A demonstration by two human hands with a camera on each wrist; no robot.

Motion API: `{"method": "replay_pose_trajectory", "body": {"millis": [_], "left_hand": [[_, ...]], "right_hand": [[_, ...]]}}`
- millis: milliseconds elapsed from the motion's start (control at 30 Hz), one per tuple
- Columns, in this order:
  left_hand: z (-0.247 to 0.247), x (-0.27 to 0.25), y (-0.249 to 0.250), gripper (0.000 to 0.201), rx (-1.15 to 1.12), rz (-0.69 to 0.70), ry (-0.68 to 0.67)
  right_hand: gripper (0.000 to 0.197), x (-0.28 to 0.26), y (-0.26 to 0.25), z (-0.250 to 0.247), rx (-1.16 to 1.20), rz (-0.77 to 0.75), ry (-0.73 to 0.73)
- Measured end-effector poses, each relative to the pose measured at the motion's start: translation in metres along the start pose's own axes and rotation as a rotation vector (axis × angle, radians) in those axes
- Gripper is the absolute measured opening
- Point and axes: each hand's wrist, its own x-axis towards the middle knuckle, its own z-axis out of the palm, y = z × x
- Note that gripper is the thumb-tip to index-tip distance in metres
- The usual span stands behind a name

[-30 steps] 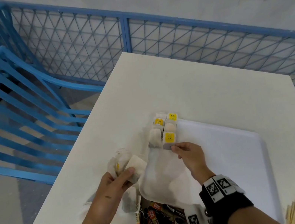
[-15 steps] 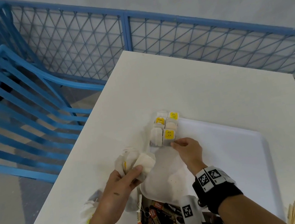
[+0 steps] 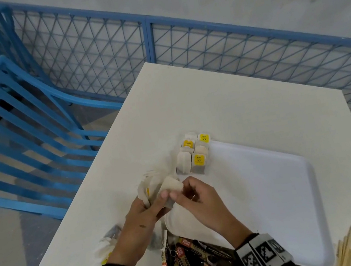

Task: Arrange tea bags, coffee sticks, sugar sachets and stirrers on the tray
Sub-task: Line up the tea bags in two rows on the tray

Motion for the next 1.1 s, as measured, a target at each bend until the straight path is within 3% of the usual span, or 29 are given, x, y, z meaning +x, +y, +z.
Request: {"method": "replay_pose_trajectory", "body": {"millis": [67, 233, 333, 500, 633, 867, 1100], "left_hand": [[0.0, 0.0, 0.0, 0.052, -0.067, -0.032, 0.026], [-0.001, -0.003, 0.0, 0.04, -0.169, -0.018, 0.015], [-0.002, -0.005, 0.0, 0.038, -0.166, 0.007, 0.015], [-0.003, -0.004, -0.001, 0.042, -0.218, 0.013, 0.096], [-0.002, -0.004, -0.003, 0.029, -0.208, 0.025, 0.089], [-0.005, -0.006, -0.002, 0.028, -0.166, 0.03, 0.117], [-0.02, -0.01, 0.001, 0.024, -0.161, 0.046, 0.187]], "right_hand": [[0.025, 0.0, -0.001, 0.001, -0.007, 0.003, 0.016], [0.018, -0.001, 0.0, -0.004, 0.086, 0.08, 0.05], [0.012, -0.004, -0.003, -0.007, 0.34, 0.163, 0.033], [0.022, -0.005, -0.006, -0.013, 0.83, 0.217, 0.002], [0.009, -0.004, -0.01, -0.013, 0.661, 0.192, 0.008], [0.026, -0.009, 0.004, -0.011, 0.272, 0.172, -0.064], [0.036, 0.016, 0.04, -0.009, 0.318, 0.31, 0.221]]}}
